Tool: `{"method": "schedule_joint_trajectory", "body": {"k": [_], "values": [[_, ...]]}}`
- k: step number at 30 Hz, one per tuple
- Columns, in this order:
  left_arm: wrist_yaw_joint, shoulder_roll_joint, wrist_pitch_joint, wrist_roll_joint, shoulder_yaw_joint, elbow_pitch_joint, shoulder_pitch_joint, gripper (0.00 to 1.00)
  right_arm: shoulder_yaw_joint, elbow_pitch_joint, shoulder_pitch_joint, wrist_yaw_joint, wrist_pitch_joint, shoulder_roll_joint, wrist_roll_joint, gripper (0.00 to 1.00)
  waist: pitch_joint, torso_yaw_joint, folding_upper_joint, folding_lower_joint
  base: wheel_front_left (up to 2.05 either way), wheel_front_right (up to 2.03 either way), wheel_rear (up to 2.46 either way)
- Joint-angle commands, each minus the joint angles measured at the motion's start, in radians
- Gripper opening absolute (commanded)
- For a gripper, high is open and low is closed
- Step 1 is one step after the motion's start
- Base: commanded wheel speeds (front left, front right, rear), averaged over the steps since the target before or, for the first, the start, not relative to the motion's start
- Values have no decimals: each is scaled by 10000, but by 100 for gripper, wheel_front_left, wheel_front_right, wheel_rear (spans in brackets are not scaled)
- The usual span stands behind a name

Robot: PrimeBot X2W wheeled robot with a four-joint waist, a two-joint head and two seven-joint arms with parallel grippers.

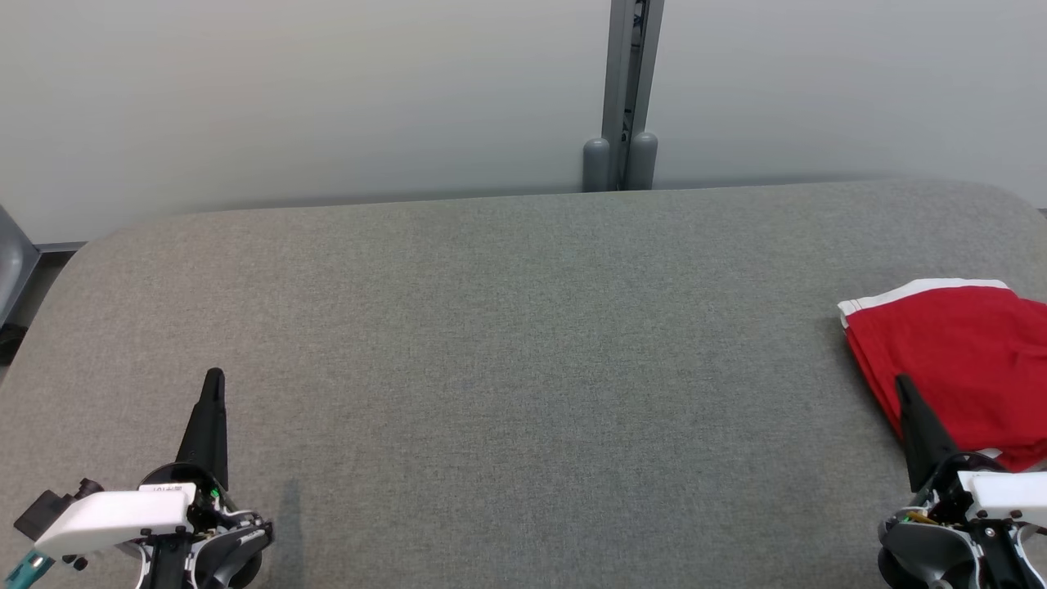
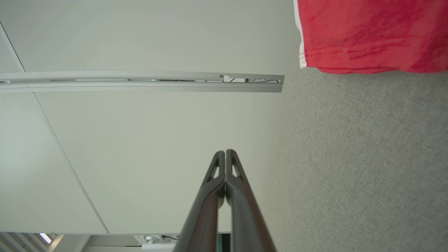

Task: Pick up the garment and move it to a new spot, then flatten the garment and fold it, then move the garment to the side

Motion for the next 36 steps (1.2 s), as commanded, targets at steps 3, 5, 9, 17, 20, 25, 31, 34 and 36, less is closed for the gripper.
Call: {"method": "schedule_joint_trajectory", "body": {"k": [3,5,9,17,20,25,31,34,36], "values": [[-44,11,42,48,68,11,-178,0,-47,25,-86,4,52,-17,-25,0,0,0,0,0,0,0,0],[-44,6,29,52,73,12,-179,0,-52,26,-87,4,56,-16,-33,0,0,0,0,0,0,0,0],[-44,-1,45,65,83,13,-181,0,-65,27,-88,4,63,-9,-40,0,0,0,0,0,0,0,0],[-44,-5,65,70,104,15,-181,0,-83,29,-90,4,71,4,-54,0,0,0,0,0,0,0,0],[-44,-12,75,74,112,15,-180,0,-89,28,-91,4,76,10,-63,0,0,0,0,0,0,0,0],[-44,-22,71,92,123,15,-170,0,-101,29,-92,4,89,19,-80,0,0,0,0,0,0,0,0],[-44,-33,89,105,139,16,-170,0,-114,30,-94,4,96,27,-97,0,0,0,0,0,0,0,0],[-44,-37,92,114,146,16,-170,0,-119,31,-95,4,103,31,-102,0,0,0,0,0,0,0,0],[-44,-40,98,121,151,17,-171,0,-122,30,-96,4,99,34,-105,0,0,0,0,0,0,0,0]]}}
